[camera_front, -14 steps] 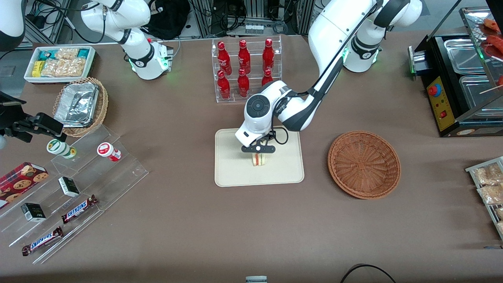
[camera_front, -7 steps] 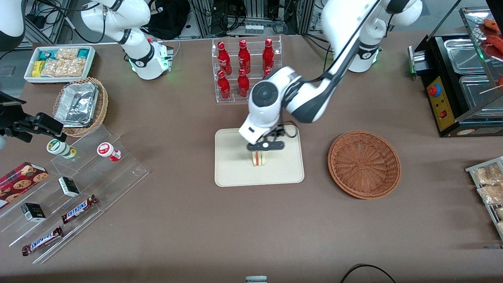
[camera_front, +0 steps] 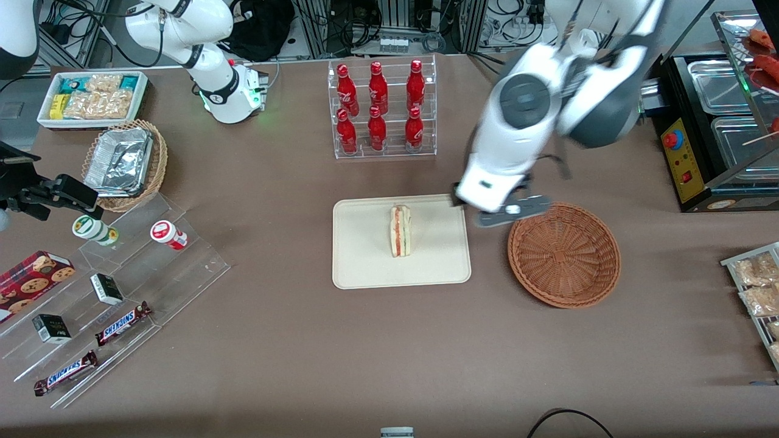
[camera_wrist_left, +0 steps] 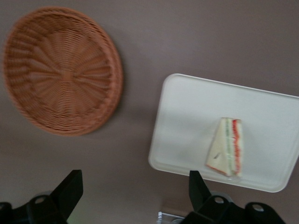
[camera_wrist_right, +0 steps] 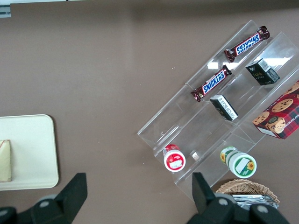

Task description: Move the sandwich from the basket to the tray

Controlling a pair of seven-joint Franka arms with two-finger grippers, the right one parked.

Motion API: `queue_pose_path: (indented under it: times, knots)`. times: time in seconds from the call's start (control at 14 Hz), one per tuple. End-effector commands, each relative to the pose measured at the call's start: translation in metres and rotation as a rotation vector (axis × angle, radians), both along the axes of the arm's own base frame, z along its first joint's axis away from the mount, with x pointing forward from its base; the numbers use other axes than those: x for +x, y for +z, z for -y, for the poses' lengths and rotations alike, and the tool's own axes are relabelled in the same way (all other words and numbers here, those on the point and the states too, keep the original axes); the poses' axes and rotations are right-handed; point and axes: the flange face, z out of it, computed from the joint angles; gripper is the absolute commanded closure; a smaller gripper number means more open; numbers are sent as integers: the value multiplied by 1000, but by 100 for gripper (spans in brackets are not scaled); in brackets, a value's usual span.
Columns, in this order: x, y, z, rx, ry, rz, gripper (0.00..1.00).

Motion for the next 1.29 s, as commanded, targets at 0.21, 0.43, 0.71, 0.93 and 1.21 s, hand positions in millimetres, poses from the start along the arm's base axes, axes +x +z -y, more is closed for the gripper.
queue_pose_path:
  times: [0.21, 0.43, 0.71, 0.93, 1.21]
  knots:
    - [-1, 56, -143, 24, -73, -73, 0]
    - [2, 70, -211, 4, -123, -95, 0]
    - [-9, 89, -238, -2, -160, -92, 0]
    - [-23, 109, -249, -6, -209, -86, 0]
    - [-7, 111, -247, -18, -216, -73, 0]
